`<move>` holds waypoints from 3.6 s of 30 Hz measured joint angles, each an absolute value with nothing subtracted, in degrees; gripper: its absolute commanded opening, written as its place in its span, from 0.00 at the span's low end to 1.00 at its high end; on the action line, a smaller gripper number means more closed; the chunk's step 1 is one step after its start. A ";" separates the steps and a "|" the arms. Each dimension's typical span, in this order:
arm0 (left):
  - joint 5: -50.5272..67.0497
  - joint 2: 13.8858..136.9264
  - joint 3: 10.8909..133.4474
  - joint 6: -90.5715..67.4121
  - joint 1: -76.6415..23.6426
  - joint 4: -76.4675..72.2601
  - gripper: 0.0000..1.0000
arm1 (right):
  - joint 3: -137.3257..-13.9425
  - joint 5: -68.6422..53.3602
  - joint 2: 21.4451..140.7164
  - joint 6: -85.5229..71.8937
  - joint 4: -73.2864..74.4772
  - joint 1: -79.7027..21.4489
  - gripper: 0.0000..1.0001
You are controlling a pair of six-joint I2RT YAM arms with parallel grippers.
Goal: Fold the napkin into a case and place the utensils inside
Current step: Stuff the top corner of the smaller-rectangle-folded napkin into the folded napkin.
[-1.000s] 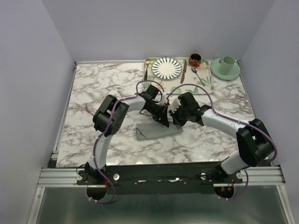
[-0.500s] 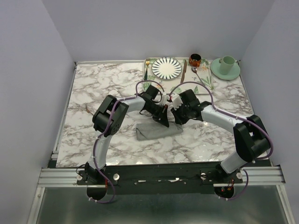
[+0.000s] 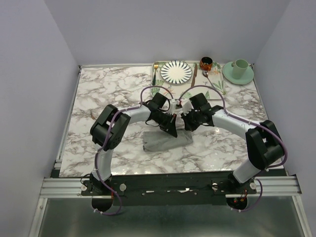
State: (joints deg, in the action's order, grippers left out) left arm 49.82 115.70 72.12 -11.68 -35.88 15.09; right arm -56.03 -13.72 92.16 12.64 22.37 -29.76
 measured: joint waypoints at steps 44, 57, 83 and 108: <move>50.28 115.61 75.37 -7.75 -36.16 9.76 0.00 | -56.10 -29.47 92.53 7.35 23.24 -20.49 0.01; 55.86 126.32 81.76 -10.87 -32.95 13.52 0.00 | -56.42 -29.93 93.38 7.35 23.27 -20.14 0.01; 58.43 128.62 83.64 -14.46 -32.36 14.68 0.00 | -53.71 -14.06 88.75 14.72 17.89 -27.55 0.59; 59.27 129.05 83.68 -14.68 -31.99 14.44 0.00 | -50.96 2.02 89.76 19.03 13.32 -33.76 0.44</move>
State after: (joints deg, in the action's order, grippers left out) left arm 59.27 129.05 83.68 -14.68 -31.99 14.44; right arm -50.96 2.02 89.76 19.03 13.32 -33.76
